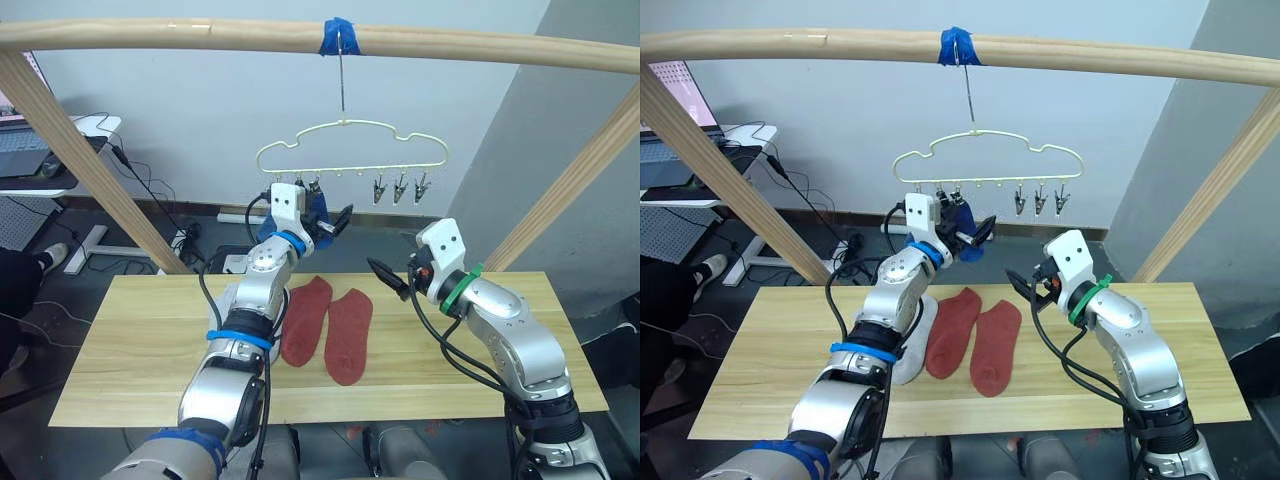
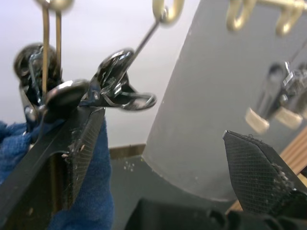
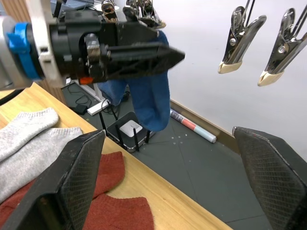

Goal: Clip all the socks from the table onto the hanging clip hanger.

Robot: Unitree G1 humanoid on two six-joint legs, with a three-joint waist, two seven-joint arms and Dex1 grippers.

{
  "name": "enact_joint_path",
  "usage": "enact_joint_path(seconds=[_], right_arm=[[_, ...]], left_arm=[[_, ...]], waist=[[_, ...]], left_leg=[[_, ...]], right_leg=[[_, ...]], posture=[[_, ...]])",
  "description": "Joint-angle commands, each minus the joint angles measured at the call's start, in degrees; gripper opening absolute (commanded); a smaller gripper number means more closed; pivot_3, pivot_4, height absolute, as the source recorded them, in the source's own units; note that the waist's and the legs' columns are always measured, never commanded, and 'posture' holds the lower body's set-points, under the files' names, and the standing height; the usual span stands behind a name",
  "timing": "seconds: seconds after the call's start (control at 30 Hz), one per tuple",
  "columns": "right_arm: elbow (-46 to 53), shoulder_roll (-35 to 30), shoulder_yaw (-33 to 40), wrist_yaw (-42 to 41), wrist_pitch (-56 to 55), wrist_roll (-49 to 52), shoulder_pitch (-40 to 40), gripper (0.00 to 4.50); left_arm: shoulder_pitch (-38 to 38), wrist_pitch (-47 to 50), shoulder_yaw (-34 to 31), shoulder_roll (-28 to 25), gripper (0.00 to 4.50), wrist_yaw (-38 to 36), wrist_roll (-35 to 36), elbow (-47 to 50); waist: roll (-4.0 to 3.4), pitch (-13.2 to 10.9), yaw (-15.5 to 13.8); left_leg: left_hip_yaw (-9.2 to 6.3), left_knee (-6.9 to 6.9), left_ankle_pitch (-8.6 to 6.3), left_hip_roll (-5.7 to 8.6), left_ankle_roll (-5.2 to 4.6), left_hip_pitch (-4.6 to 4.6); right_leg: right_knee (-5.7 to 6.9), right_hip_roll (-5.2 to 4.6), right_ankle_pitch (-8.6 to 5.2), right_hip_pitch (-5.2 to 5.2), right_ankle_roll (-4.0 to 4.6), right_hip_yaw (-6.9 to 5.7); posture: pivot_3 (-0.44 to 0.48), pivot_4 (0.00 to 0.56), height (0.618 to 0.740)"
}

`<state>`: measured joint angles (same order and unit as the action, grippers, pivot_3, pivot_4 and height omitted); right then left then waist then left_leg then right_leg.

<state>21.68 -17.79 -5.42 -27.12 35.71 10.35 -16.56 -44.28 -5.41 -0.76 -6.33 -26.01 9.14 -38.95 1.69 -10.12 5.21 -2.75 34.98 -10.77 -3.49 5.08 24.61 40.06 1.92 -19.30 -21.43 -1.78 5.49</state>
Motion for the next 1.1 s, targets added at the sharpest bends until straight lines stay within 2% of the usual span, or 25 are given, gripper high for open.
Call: enact_joint_path(seconds=[0.03,0.2,0.4,0.53,0.8,1.1], right_arm=[[2.9,-0.2,0.9,0.6,-0.5,0.9,0.2,4.46],[2.0,0.1,0.7,0.6,-1.0,0.8,-0.4,4.46],[1.1,0.1,0.6,0.5,-1.8,0.6,-0.5,4.46],[1.0,0.0,0.4,0.5,-2.1,0.4,-0.3,4.46],[0.4,0.0,0.0,0.6,-2.6,0.1,-0.4,4.46],[1.2,-0.1,-0.1,1.0,-2.2,0.1,0.0,4.46]], left_arm=[[-1.5,-2.7,0.7,0.8,4.5,-5.3,1.3,2.1],[3.6,-0.7,4.5,-0.3,4.5,-13.4,1.2,9.3],[11.9,7.6,6.8,-2.9,4.5,-17.0,2.0,19.3],[13.0,8.5,4.7,-3.2,4.5,-12.8,1.4,21.0],[6.8,2.6,-0.3,-1.6,4.5,-2.4,0.1,15.1],[3.7,-2.7,0.4,-0.9,4.5,-1.8,-0.9,10.2]], waist=[[0.0,0.0,0.0],[-0.01,0.0,0.0],[-0.02,0.0,0.4],[-0.02,0.0,0.3],[-0.01,0.0,-0.2],[-0.01,0.0,-0.1]], left_leg=[[0.0,0.0,0.0,0.0,0.0,0.0],[0.0,0.0,0.0,-0.01,0.01,0.0],[-0.02,0.01,0.01,-0.03,0.0,-0.04],[-0.05,0.09,0.01,-0.02,-0.01,-0.04],[-0.06,0.18,0.01,0.0,-0.02,-0.05],[-0.05,0.17,0.01,0.0,-0.02,-0.05]], right_leg=[[0.0,0.0,0.0,0.0,0.0,0.0],[0.0,0.0,0.0,0.01,0.0,0.01],[0.07,0.01,0.0,0.01,0.0,0.01],[0.16,0.01,0.0,0.03,0.0,-0.01],[0.24,0.01,0.0,0.05,-0.01,-0.01],[0.23,0.01,0.0,0.03,0.0,0.0]], posture=[[-0.131,0.138,0.74],[-0.121,0.143,0.74],[-0.112,0.147,0.74],[-0.109,0.149,0.74],[-0.11,0.152,0.74],[-0.125,0.156,0.74]])
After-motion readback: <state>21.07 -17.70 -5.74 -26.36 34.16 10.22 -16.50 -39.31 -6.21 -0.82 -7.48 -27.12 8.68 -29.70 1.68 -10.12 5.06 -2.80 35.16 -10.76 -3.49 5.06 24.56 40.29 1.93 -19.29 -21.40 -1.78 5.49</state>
